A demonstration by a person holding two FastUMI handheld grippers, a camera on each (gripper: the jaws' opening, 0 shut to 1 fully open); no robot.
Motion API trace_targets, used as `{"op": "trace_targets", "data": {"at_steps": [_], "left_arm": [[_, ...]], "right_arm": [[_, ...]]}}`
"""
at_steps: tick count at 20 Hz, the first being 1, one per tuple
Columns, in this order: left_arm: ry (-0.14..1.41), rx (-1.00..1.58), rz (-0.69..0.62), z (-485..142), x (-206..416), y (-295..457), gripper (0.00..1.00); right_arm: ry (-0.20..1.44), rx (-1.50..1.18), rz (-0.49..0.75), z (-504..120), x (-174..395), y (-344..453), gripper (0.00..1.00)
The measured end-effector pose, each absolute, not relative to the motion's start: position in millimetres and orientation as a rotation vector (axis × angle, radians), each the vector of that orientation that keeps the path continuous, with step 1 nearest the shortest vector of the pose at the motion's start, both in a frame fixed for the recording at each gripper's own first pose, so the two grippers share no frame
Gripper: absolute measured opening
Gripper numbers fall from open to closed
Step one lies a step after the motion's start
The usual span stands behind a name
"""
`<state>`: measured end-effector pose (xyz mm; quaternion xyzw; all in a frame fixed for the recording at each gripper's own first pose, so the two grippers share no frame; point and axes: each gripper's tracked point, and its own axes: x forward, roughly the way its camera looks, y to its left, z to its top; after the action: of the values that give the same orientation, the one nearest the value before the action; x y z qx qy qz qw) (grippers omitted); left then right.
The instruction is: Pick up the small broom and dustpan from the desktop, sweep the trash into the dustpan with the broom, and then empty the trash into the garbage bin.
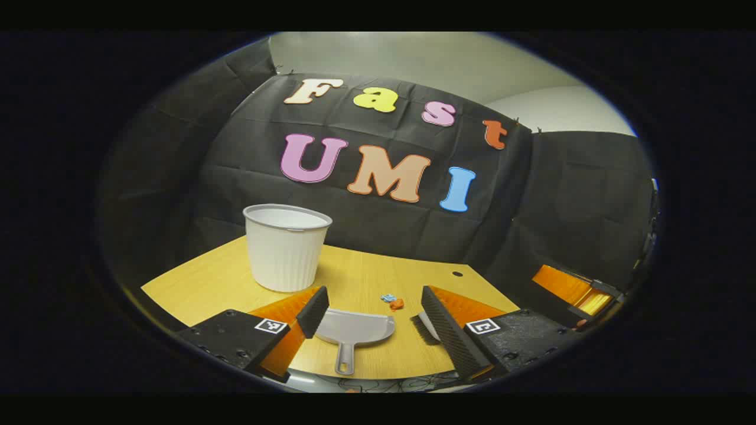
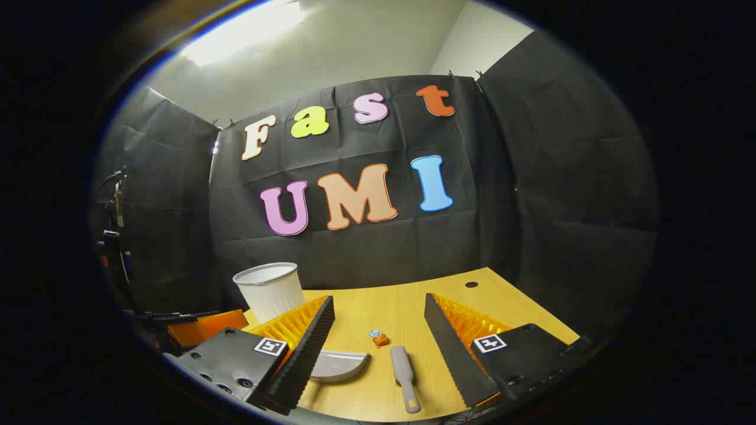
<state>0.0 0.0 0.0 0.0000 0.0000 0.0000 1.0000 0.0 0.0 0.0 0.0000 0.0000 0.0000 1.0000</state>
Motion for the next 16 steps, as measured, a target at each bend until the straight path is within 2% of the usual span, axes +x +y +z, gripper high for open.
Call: {"op": "trace_targets", "data": {"at_steps": [16], "left_arm": [[0.002,0.035,0.043,-1.0,5.1,3.7,0.94]], "right_arm": [[0.024,0.026,0.023,0.8,6.3,-0.2,0.98]]}}
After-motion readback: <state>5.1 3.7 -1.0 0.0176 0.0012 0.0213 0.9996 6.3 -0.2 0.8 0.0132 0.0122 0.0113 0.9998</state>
